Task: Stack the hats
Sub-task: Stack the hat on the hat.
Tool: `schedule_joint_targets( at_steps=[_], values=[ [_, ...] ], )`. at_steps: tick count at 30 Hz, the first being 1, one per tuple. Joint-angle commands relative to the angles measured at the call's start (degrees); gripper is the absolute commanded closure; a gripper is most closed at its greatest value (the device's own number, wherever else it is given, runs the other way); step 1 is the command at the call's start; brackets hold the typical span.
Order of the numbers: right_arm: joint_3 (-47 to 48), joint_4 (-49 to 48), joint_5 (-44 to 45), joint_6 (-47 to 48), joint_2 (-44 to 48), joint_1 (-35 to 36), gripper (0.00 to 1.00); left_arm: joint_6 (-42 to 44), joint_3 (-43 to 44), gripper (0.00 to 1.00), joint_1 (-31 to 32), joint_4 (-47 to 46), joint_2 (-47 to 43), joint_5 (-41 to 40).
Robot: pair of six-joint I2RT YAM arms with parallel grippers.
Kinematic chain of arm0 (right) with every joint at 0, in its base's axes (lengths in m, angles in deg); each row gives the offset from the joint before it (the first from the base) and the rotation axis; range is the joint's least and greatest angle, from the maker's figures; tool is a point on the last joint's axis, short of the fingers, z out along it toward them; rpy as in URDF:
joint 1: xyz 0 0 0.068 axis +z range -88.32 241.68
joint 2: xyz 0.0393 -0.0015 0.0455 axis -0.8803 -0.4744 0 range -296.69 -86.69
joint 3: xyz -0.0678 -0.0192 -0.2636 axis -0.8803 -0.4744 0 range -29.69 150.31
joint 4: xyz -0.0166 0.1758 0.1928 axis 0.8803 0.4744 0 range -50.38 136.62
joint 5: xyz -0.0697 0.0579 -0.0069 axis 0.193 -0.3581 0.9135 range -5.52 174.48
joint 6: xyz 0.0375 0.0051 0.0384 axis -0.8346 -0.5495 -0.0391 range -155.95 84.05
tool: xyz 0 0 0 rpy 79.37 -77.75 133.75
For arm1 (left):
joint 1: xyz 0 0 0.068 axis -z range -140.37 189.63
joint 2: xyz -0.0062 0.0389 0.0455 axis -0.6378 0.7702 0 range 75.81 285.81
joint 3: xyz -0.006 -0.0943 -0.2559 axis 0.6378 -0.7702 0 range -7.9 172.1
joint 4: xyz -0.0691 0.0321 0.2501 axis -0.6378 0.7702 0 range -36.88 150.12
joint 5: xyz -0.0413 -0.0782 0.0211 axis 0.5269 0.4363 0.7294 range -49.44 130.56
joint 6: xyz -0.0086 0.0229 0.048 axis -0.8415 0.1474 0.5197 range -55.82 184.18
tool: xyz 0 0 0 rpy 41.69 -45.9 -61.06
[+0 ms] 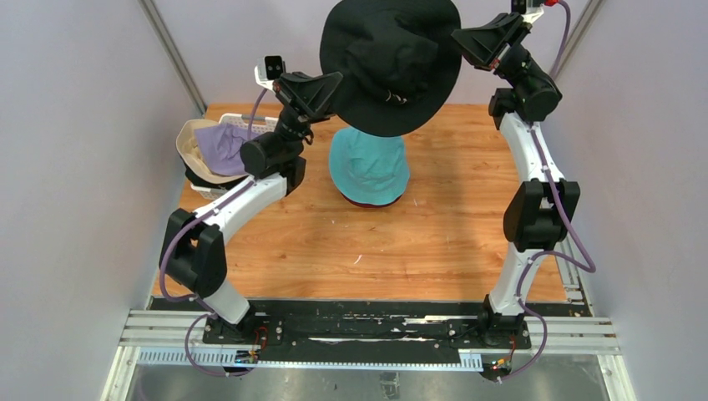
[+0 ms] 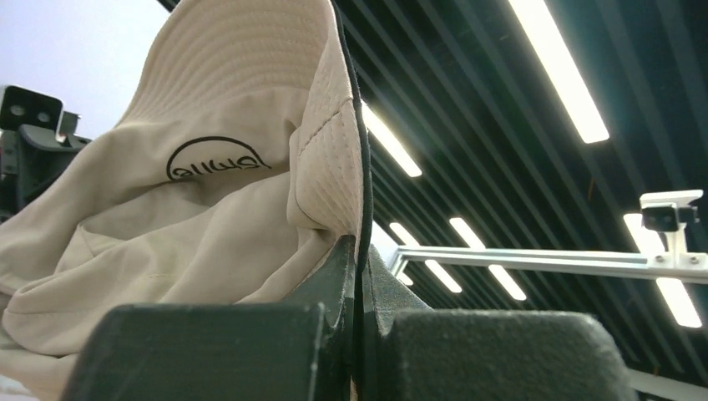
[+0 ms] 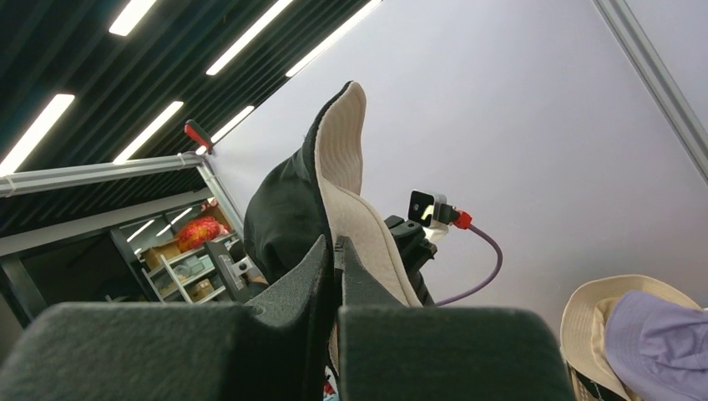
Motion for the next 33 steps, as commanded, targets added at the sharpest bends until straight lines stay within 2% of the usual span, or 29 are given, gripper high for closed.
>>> schedule_joint_targets(
  at_steps=[1,5,13,17,25,33],
  values=[
    [0.7,-0.9,-1.3,-10.3,0.3,-0.4,0.99,-4.1,2.0,1.0,1.1,-5.5,-0.4,-1.3],
    [0.5,1.2,-3.6,-9.8,1.3,0.1,0.99,-5.0,5.1,1.0,3.2,-5.6,1.3,-2.1],
    [1.2,7.2,-6.3,-6.0,3.8,0.2,0.99,-7.6,17.4,1.0,8.4,-5.4,5.7,-3.5],
    [1.8,8.5,-6.3,-5.5,4.7,0.2,0.99,-7.4,18.9,1.0,10.2,-5.4,5.2,-4.1],
    [-3.2,9.3,-7.3,-3.2,9.1,0.8,1.0,-3.9,20.7,1.0,12.4,-5.6,2.5,-6.0],
    [-3.7,13.6,-9.2,-1.5,11.6,1.8,0.99,-4.7,31.1,1.0,15.4,-5.4,7.2,-8.5]
  ],
)
